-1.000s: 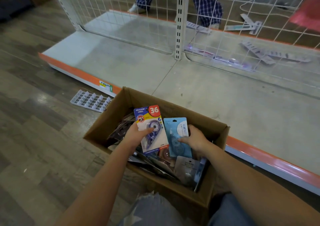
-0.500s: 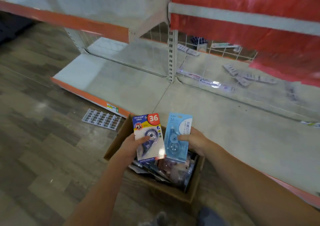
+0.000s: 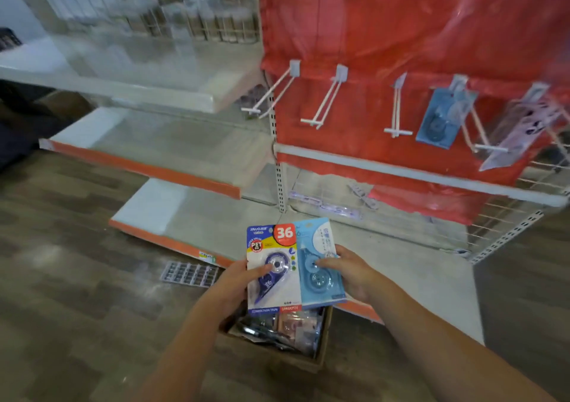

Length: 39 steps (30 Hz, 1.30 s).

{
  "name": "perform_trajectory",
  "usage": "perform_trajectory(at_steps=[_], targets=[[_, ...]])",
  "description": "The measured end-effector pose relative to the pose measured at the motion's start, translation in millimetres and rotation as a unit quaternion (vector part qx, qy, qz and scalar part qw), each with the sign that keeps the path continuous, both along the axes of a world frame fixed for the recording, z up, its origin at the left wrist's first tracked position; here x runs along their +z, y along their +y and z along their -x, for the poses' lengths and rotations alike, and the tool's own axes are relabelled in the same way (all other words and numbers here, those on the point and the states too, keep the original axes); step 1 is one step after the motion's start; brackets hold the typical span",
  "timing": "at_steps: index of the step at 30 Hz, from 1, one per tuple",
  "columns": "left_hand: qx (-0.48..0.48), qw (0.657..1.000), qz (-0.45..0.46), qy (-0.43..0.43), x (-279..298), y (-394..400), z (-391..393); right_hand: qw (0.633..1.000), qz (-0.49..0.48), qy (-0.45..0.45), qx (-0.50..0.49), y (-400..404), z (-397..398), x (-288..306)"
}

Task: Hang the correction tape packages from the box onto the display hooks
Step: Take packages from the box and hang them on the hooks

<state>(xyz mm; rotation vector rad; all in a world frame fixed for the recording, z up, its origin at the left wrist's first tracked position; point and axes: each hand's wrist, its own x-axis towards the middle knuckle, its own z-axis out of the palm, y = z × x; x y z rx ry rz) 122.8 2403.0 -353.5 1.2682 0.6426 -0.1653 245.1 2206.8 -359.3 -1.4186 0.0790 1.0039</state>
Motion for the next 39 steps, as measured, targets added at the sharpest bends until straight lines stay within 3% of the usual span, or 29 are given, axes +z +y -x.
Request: perform_trajectory(at_steps=[7, 16, 23, 30, 39], targets=[[-0.032, 0.995, -0.032, -0.086, 135, 1, 0, 0.993, -0.063, -0.088, -0.047, -21, 12, 130], [-0.089, 0.973, -0.088, -0.192, 262, -25, -20, 0.967, -0.116, -0.194, -0.117, -69, 15, 255], [-0.155, 0.955, -0.077, -0.239, 297, -83, -68, 0.942, -0.098, -0.249, -0.201, -158, 13, 290], [-0.229, 0.939, -0.034, -0.255, 322, -190, -133, 0.903, -0.087, -0.272, -0.320, -282, -4, 320], [-0.305, 0.904, -0.049, -0.297, 362, -356, -213, 0.879, -0.081, -0.312, -0.351, -436, -50, 353]])
